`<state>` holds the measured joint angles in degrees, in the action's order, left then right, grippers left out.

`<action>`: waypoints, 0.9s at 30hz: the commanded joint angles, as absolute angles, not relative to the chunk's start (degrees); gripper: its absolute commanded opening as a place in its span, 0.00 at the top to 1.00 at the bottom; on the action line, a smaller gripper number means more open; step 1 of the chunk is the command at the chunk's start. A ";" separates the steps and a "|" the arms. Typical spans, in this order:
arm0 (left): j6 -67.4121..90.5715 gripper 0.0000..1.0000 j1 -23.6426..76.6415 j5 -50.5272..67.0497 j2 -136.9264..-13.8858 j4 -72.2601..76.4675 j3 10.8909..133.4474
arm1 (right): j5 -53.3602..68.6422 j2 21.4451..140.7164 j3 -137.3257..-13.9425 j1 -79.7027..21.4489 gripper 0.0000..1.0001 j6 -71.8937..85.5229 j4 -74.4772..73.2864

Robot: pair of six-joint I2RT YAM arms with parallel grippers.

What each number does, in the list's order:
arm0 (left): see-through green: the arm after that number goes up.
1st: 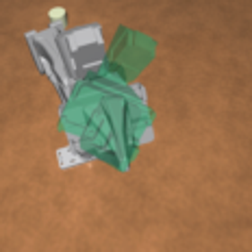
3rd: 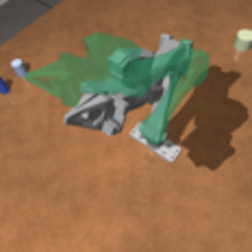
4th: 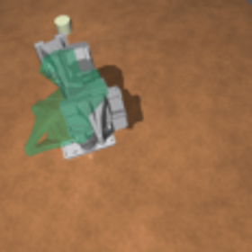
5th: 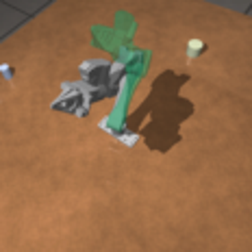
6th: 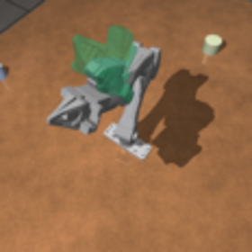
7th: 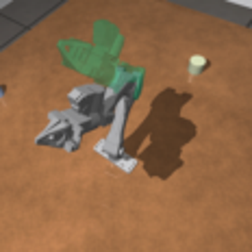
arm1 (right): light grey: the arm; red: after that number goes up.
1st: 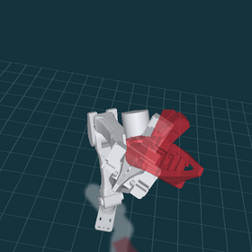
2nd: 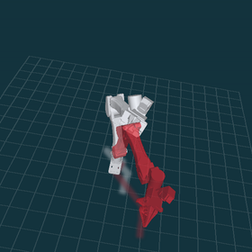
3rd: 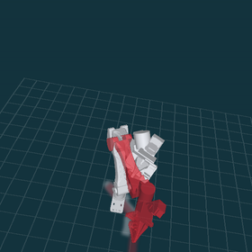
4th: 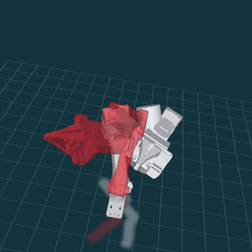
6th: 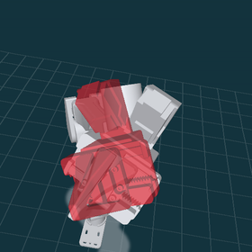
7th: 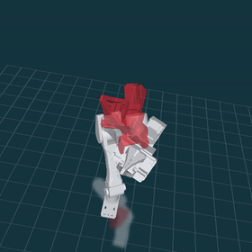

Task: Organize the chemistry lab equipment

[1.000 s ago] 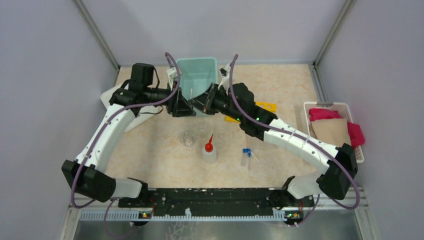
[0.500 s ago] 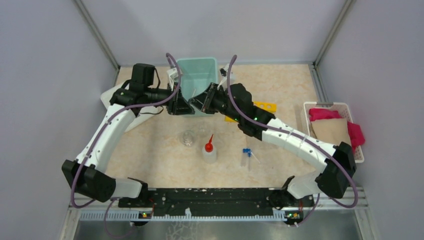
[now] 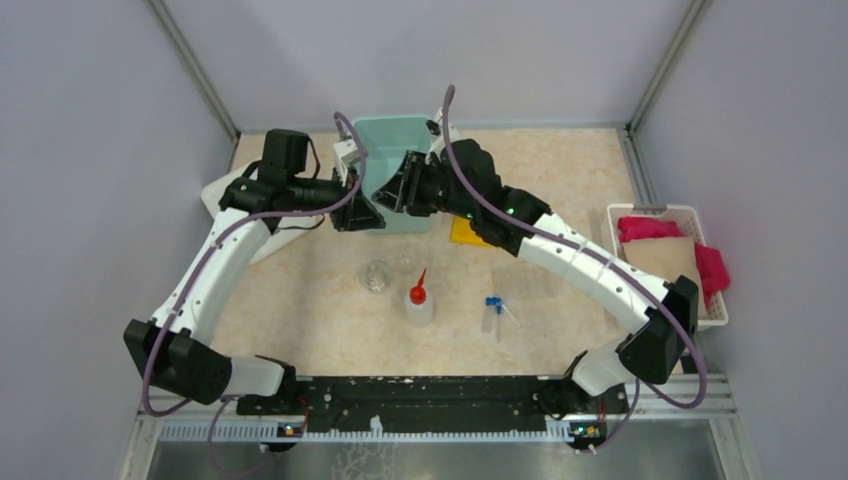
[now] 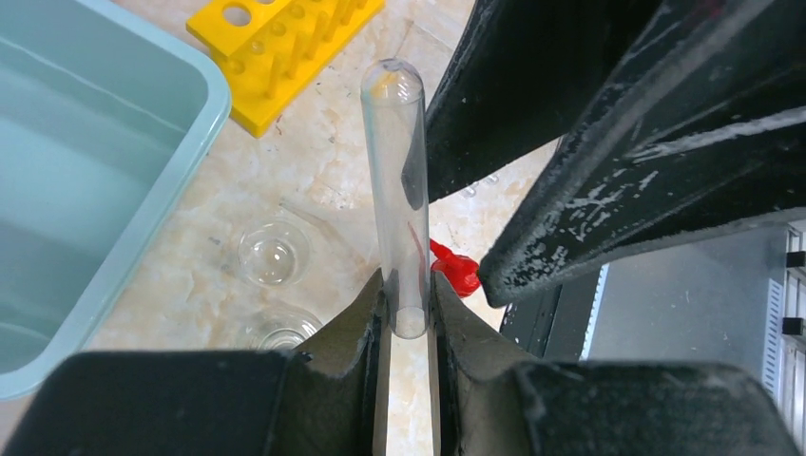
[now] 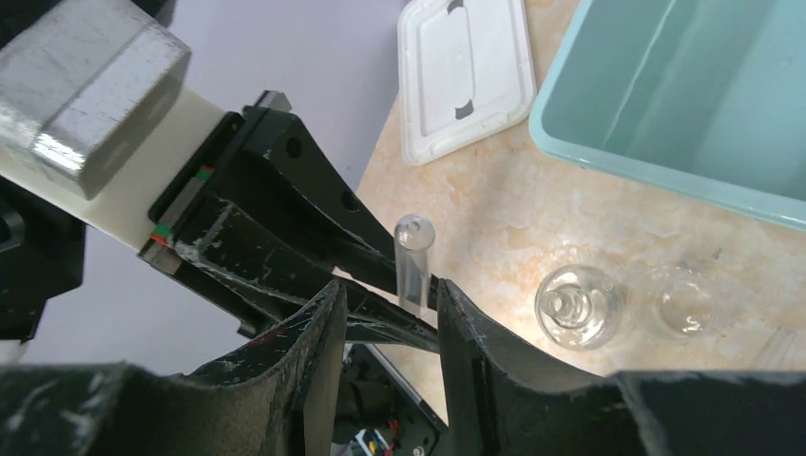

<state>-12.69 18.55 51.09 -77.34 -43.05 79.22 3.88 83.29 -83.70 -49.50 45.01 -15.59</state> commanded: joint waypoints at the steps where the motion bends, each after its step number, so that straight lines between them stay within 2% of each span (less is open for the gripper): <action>1: -15.27 0.93 18.46 52.88 -76.14 -44.83 79.17 | 6.79 83.72 -87.57 -48.80 0.60 42.30 -19.06; 13: -17.46 0.93 18.46 54.64 -75.67 -46.79 79.38 | 8.79 87.01 -93.90 -47.20 0.63 39.52 -24.18; 27: -18.66 0.94 18.45 56.21 -76.24 -47.87 79.52 | 10.37 87.90 -97.45 -46.78 0.99 36.80 -27.46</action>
<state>-16.62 18.55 53.34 -76.93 -46.61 79.22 9.39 87.94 -93.21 -47.31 39.29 -27.24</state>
